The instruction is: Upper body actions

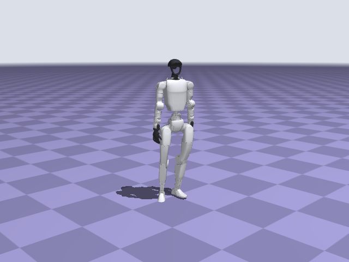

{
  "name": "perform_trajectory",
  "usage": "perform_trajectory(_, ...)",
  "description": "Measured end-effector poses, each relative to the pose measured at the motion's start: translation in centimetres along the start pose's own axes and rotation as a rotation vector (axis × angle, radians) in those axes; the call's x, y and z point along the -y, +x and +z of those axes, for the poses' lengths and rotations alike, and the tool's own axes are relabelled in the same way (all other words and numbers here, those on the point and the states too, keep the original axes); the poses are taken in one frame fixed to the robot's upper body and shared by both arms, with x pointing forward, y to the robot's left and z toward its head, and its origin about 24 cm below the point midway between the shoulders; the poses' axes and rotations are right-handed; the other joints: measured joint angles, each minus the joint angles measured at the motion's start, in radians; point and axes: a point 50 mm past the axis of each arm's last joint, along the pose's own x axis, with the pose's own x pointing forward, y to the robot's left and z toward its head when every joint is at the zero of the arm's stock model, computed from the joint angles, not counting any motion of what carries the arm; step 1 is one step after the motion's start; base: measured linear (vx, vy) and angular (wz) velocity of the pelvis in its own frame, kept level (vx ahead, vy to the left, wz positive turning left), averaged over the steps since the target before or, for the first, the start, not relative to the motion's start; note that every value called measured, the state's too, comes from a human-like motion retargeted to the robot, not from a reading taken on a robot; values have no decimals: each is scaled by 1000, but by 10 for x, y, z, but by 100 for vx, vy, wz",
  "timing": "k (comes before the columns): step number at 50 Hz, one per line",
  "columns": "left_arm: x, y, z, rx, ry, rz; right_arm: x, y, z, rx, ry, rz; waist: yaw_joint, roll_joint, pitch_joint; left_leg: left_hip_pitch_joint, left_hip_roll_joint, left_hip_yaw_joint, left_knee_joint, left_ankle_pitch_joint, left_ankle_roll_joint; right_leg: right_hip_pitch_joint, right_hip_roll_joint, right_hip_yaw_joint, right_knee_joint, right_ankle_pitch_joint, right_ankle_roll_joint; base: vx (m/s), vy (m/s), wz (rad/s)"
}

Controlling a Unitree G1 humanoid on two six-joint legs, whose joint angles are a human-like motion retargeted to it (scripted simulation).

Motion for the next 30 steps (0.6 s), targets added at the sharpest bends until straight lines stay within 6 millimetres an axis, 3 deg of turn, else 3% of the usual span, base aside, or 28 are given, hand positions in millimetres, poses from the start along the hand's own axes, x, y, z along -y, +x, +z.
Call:
perform_trajectory(5,-2,1,-9,10,-7,106,5,-1,-8,-17,-26,-17,52,8,-10,0,7,-10,-3,-10,12,-59,-10,13,158,-24,2,30,10,-20)
perform_trajectory(8,-5,1,-11,9,-26,95,4,-1,-16,-42,-37,-24,47,26,-9,1,34,-24,6,-9,22,-125,14,57,328,-41,-48,27,7,35)
perform_trajectory(11,-12,-1,-6,-4,-20,92,2,-1,-27,-69,-2,-20,23,25,7,10,40,-56,21,-3,31,-166,27,58,355,-40,-50,21,1,82)
perform_trajectory(18,-24,-6,24,61,29,119,-2,-2,-47,-91,131,-5,-55,22,71,62,44,-112,30,13,47,-328,49,53,148,-46,-131,15,-4,68)
perform_trajectory(24,-26,-13,59,140,99,124,0,-2,-44,-64,197,-6,-150,64,155,86,106,-179,37,36,40,-514,76,97,39,-68,-224,-3,-5,58)
perform_trajectory(30,-24,-18,83,195,163,124,-5,-1,-42,-62,177,11,-190,89,187,74,157,-215,51,46,29,-643,68,112,24,-80,-284,-4,-4,25)
